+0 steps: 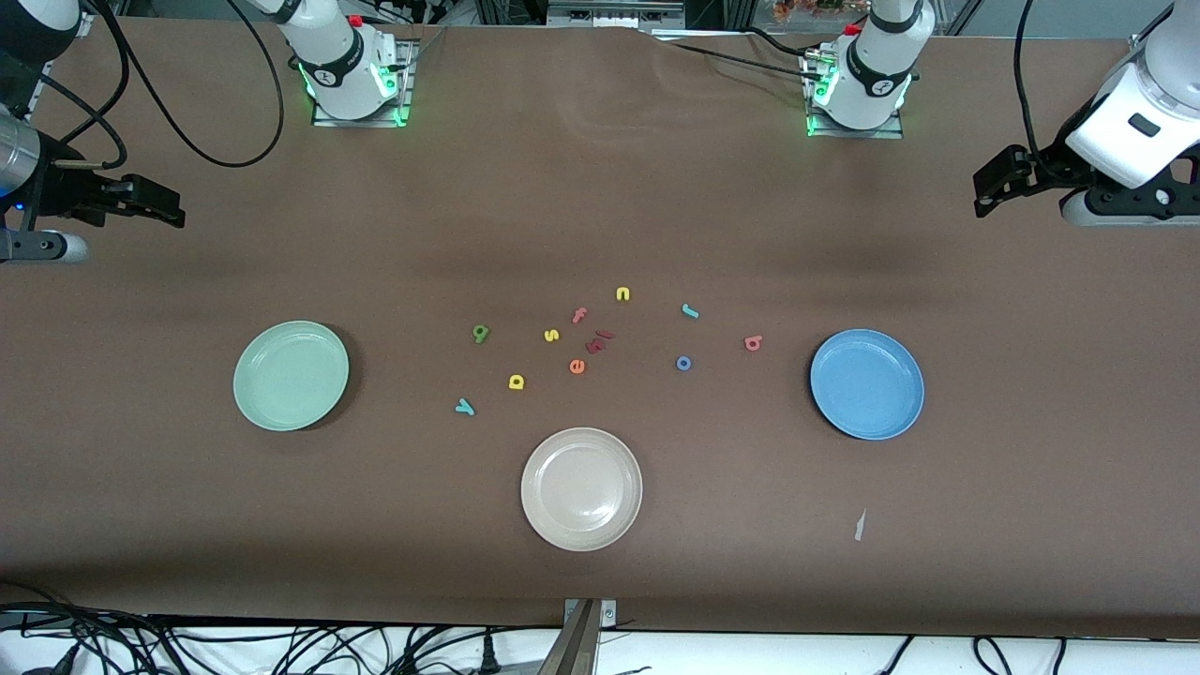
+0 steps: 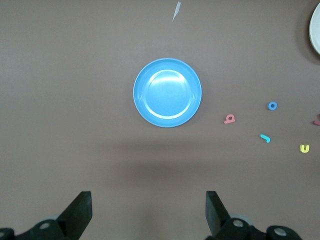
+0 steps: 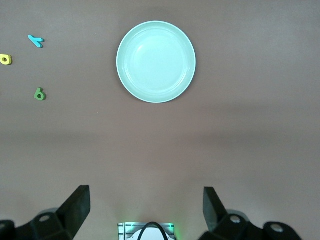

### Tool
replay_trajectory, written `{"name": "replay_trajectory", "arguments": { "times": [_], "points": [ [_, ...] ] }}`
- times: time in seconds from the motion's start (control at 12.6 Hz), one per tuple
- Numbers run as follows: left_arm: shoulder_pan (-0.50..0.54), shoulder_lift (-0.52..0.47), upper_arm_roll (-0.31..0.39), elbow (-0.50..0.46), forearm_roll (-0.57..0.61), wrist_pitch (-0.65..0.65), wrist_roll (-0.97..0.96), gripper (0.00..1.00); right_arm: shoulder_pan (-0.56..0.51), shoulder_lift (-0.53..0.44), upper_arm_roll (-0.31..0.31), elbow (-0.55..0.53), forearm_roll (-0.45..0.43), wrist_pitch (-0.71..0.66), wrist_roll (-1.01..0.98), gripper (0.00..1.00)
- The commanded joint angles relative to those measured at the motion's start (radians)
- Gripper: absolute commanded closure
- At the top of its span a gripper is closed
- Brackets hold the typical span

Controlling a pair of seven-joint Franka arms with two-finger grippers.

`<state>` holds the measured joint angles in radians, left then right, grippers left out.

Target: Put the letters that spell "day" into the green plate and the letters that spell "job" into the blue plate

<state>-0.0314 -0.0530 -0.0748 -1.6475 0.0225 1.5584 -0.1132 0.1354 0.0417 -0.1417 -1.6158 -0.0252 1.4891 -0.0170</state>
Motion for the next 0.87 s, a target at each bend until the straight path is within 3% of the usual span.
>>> {"name": "replay_trajectory", "arguments": {
  "times": [0.0, 0.79],
  "points": [
    [0.013, 0.028, 0.003, 0.038, -0.022, -0.004, 0.021, 0.0, 0.009, -0.013, -0.007, -0.025, -0.002, 0.014, 0.012, 0.0],
    [0.007, 0.033, 0.003, 0.043, -0.022, -0.004, 0.018, 0.0, 0.015, 0.003, -0.009, -0.022, 0.014, 0.023, 0.011, 0.0]
  ]
}}
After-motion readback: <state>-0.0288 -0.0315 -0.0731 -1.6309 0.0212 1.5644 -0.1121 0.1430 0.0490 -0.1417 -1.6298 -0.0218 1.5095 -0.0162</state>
